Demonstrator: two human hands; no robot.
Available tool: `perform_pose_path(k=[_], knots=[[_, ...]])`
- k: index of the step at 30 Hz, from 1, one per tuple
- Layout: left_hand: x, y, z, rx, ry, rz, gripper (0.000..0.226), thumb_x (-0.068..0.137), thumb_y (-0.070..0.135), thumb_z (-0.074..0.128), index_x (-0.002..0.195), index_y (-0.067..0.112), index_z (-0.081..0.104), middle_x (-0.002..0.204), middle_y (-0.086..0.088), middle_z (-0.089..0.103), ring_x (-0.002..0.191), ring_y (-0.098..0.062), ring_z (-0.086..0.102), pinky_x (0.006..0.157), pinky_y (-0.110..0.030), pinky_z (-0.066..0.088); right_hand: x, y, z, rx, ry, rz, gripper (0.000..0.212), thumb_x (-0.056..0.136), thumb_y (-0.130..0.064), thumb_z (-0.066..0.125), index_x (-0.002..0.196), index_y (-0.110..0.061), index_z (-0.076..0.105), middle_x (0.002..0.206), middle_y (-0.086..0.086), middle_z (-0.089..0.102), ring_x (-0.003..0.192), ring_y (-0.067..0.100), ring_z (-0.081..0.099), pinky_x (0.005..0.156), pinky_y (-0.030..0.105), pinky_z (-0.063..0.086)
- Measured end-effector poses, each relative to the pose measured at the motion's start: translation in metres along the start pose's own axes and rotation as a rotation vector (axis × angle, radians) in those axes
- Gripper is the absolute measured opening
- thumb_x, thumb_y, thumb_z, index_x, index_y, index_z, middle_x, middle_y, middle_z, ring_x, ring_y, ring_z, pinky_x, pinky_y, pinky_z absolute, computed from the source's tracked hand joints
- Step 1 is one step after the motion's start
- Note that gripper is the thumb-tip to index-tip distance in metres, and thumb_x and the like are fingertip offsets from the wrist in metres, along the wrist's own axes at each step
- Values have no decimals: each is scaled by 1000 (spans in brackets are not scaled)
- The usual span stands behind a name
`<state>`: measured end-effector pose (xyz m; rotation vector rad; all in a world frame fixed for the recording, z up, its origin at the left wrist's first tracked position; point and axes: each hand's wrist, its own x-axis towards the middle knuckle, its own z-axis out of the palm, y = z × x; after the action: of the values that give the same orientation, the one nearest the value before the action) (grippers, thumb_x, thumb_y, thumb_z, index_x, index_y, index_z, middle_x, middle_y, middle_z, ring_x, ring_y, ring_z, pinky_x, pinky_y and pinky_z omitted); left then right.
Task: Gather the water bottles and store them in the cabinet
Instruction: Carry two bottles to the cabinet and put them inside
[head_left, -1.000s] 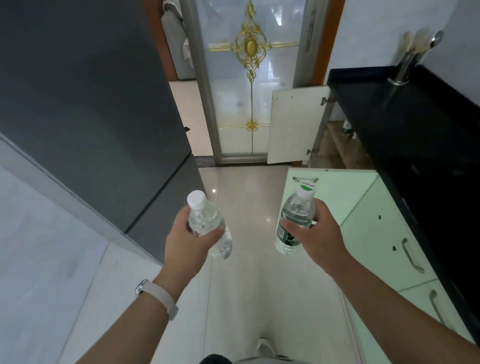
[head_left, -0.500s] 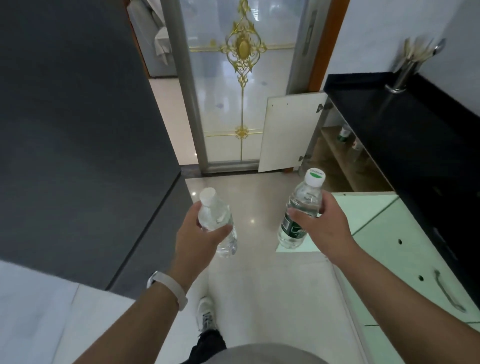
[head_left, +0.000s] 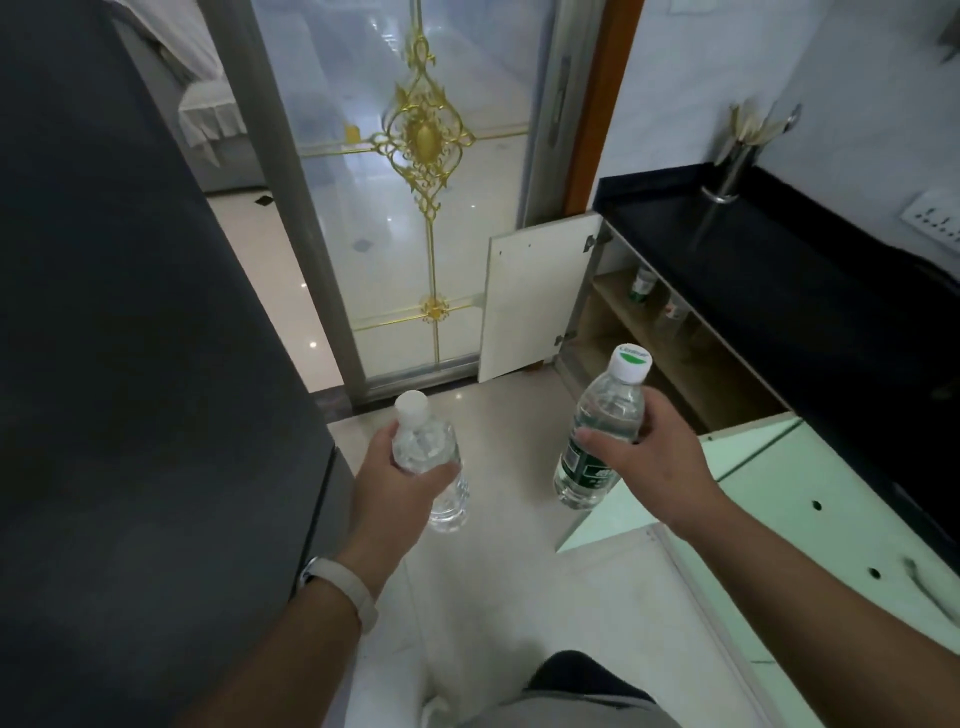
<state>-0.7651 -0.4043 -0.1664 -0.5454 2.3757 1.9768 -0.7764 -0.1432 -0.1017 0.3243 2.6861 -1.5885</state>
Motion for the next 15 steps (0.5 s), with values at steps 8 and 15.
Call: perform_pose_path(k=[8, 15], knots=[[87, 25, 36, 58, -113, 36, 60, 75, 21, 88, 126, 32, 59, 110, 9, 70, 101, -11, 66, 86, -33, 53, 81, 12, 11, 42, 66, 69, 50, 72, -38, 81, 114, -36, 54, 102, -15, 65, 94, 7, 64, 84, 33, 54], [190, 57, 103, 133, -172, 15, 51, 75, 21, 87, 112, 43, 60, 97, 26, 68, 89, 7, 65, 79, -24, 52, 205, 29, 10, 145, 95, 144, 50, 75, -31, 81, 116, -35, 53, 103, -17, 62, 94, 3, 61, 85, 30, 51]])
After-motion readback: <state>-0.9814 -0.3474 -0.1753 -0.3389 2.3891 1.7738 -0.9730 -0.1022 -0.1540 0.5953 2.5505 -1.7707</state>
